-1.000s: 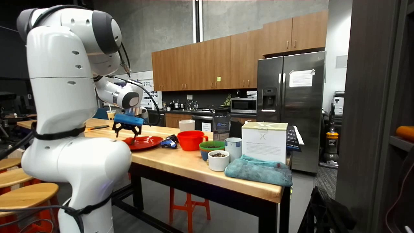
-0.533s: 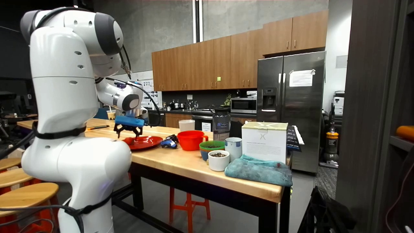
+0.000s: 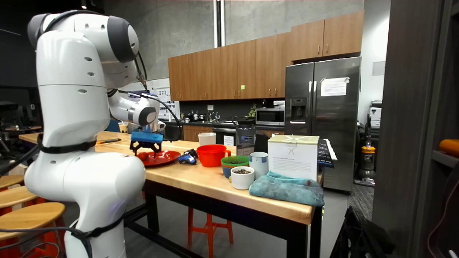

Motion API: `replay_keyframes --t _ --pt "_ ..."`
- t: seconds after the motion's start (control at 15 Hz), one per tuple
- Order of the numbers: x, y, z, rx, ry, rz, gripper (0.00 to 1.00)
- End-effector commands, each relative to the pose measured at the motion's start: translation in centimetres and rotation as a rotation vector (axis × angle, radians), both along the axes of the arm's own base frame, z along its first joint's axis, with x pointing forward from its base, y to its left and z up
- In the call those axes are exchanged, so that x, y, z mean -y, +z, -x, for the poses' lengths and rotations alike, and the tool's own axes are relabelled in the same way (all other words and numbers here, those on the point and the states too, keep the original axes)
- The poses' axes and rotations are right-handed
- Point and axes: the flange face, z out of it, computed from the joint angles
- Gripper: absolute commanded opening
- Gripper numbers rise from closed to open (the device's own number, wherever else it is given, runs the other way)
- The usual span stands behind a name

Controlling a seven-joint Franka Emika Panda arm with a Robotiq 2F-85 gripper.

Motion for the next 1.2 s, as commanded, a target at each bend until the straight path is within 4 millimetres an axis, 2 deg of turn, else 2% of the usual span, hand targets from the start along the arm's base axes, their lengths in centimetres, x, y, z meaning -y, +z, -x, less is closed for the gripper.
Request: replay_keyframes --t 0.0,0.4,1.0,1.07,1.13 --pt "0.1 0.1 -0.1 0.011 -0.005 0.008 1.00" --pt "-1.3 1.3 0.4 -0.019 0.002 -0.054 1.00" --pt "-2.1 1.1 1.1 -0.017 0.022 -0.042 1.00" --pt "-2.1 1.1 1.1 -0.016 0.022 -0.042 0.78" --pt "-2.1 1.1 1.1 -0.016 0.022 -0.041 0.74"
